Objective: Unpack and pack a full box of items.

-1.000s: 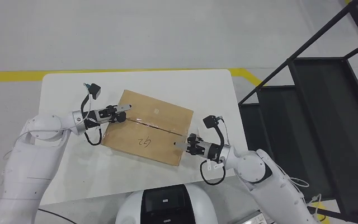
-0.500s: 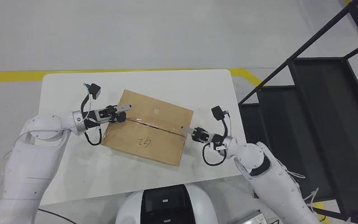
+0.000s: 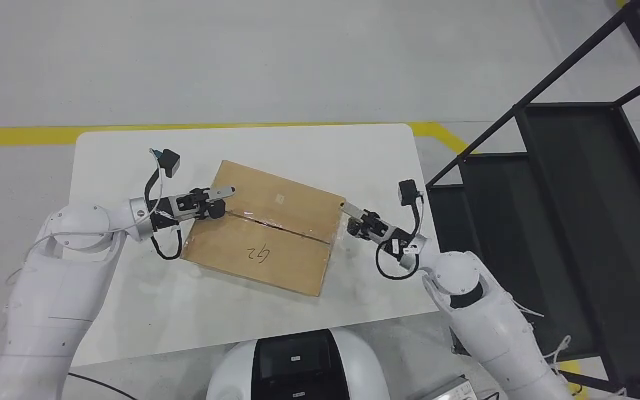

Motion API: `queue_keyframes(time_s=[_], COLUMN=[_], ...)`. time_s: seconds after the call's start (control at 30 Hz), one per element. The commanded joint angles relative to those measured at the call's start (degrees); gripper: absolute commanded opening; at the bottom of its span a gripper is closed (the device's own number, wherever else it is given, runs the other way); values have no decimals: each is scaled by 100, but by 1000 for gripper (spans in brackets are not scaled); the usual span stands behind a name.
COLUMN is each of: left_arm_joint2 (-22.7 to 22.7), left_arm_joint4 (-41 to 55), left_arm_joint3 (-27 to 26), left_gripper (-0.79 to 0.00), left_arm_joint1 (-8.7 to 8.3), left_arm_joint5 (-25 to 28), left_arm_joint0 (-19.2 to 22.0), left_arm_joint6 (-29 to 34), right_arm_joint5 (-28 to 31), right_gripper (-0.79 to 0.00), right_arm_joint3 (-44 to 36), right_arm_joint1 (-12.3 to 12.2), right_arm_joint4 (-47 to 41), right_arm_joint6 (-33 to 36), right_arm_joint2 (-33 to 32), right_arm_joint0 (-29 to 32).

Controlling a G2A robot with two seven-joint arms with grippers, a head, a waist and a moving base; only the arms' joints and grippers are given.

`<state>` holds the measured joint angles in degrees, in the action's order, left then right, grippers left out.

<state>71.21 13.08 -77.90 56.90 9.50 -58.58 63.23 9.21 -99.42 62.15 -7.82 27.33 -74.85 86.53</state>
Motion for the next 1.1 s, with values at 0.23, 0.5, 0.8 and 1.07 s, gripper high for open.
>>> queue_keyframes(time_s=[0.23,0.5,0.8,1.07], left_arm_joint2=[0,0,0,0], left_arm_joint4=[0,0,0,0], left_arm_joint3=[0,0,0,0], left_gripper=[0,0,0,0], left_arm_joint1=[0,0,0,0], left_arm_joint5=[0,0,0,0], left_arm_joint0=[0,0,0,0], left_arm_joint6=[0,0,0,0], right_arm_joint5=[430,43,29,133], right_gripper=[0,0,0,-80], right_arm_joint3=[-323,321,850,722], right_arm_joint1=[-35,30,69,30], right_arm_joint4=[74,-303,-628,-733], right_arm_joint6=[-204,72,-59,-11], right_arm_joint2=[-446,-159,-292,-701], right_arm_joint0=[298,-198,-556,-404])
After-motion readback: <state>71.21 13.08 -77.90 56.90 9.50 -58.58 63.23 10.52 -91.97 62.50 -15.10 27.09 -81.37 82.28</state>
